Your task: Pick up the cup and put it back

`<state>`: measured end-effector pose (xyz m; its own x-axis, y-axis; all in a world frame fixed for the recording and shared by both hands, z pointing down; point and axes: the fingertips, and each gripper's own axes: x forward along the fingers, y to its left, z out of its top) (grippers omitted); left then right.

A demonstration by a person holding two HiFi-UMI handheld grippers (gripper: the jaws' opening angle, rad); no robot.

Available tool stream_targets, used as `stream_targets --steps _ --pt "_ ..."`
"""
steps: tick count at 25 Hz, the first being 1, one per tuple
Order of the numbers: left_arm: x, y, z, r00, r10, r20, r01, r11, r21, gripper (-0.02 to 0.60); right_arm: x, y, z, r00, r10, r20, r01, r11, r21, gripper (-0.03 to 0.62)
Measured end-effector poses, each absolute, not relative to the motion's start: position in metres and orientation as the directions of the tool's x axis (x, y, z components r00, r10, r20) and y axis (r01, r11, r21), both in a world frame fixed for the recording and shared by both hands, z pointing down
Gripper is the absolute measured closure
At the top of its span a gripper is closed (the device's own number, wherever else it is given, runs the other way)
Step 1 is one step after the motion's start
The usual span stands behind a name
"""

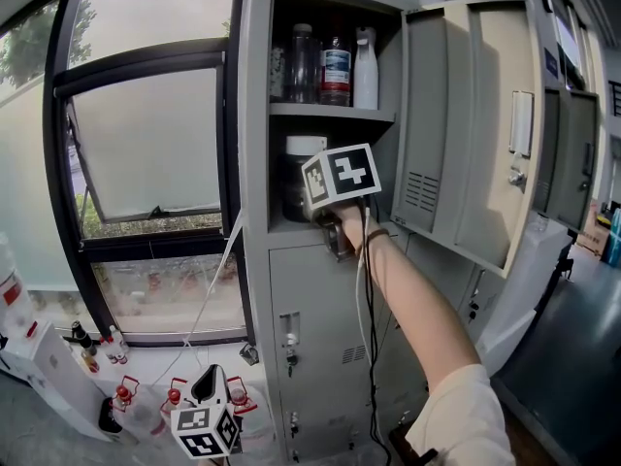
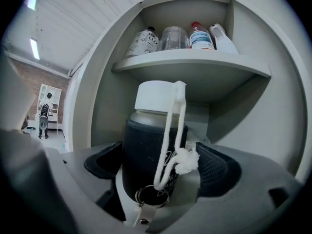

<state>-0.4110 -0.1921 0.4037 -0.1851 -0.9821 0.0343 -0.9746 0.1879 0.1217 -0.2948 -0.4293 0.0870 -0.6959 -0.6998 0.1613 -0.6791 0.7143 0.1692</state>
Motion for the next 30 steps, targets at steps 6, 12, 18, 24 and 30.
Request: stream_targets --steps 6,12,18,24,30 --pt "-0.419 -0.193 0.405 -0.197 -0.98 0.04 -0.973 0.2 0.119 0.568 -0.308 -0.437 0.091 -0.718 -0.673 0.178 -0.661 0.739 0.127 0.146" --pt "-0.424 -0.193 0.409 -0.2 -0.978 0.052 -0.972 0.205 0.118 0.568 -0.316 -0.44 0.093 -0.721 -0.669 0.182 -0.654 0.743 0.143 0.148" --pt "-0.425 -0.195 0.413 -0.2 -0.978 0.057 -0.971 0.206 0.125 0.568 -0.317 -0.441 0.092 -0.715 -0.677 0.176 -0.659 0.736 0.153 0.155" --pt "-0.422 -0.196 0.412 -0.192 -0.98 0.051 -0.972 0.197 0.13 0.568 -0.317 -0.44 0.091 -0.718 -0.674 0.171 -0.66 0.738 0.14 0.168" --pt "-0.422 -0.193 0.414 -0.19 -0.98 0.054 -0.971 0.195 0.138 0.568 -0.311 -0.434 0.089 -0.731 -0.661 0.167 -0.65 0.75 0.122 0.178"
